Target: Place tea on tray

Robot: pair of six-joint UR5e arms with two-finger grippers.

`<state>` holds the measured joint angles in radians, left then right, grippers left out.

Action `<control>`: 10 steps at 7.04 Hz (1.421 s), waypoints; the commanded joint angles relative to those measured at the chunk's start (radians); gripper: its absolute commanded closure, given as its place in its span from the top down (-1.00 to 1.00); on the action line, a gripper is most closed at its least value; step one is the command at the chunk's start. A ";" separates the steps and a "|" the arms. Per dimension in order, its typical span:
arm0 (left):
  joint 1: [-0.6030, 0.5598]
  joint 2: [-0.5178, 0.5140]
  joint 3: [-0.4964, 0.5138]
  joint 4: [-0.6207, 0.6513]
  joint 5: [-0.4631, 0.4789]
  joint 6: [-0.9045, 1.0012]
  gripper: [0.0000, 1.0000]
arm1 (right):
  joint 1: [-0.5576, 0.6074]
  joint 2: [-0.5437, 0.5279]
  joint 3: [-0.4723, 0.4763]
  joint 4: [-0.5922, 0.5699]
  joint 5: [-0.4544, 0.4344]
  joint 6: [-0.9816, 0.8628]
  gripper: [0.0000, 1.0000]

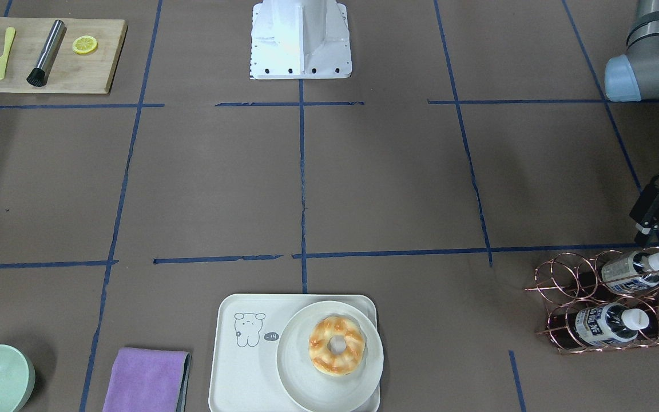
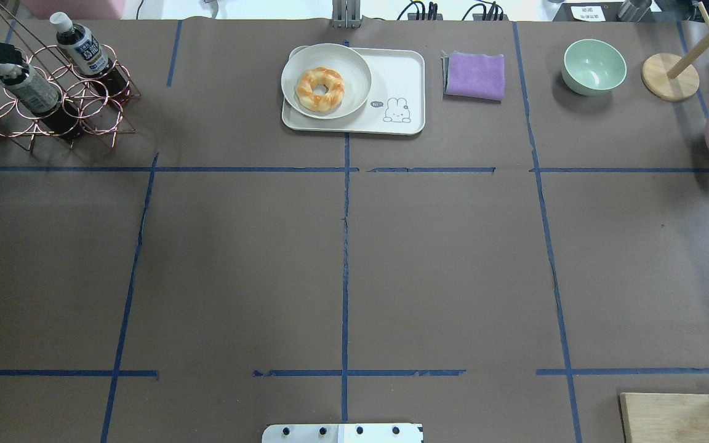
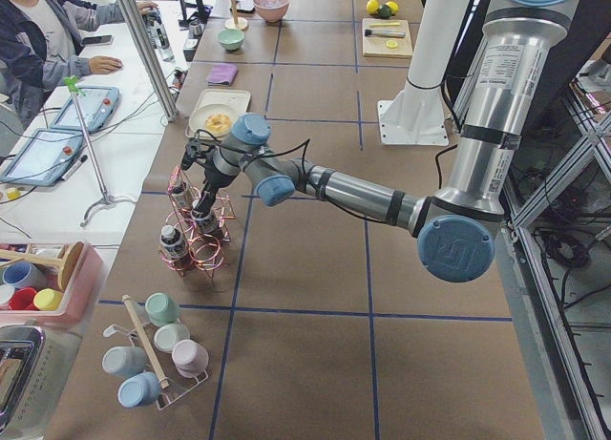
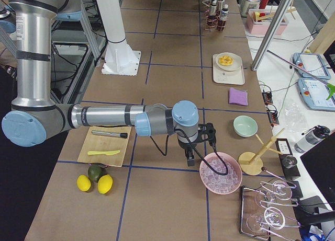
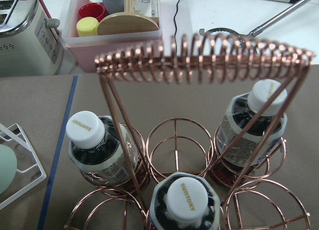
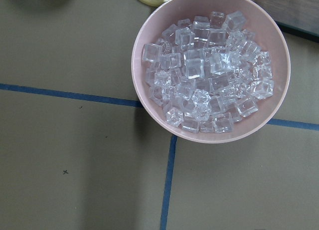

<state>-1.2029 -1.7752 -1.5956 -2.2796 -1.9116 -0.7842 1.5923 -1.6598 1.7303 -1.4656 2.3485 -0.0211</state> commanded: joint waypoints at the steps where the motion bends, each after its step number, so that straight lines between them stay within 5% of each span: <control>1: 0.000 -0.009 0.045 -0.054 0.005 -0.009 1.00 | 0.000 0.000 0.000 0.001 0.000 0.001 1.00; 10: 0.016 -0.016 0.082 -0.051 0.025 -0.013 0.87 | 0.000 -0.002 0.000 0.001 0.000 0.000 1.00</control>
<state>-1.1875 -1.7917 -1.5127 -2.3301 -1.8861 -0.7969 1.5923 -1.6608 1.7303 -1.4650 2.3478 -0.0215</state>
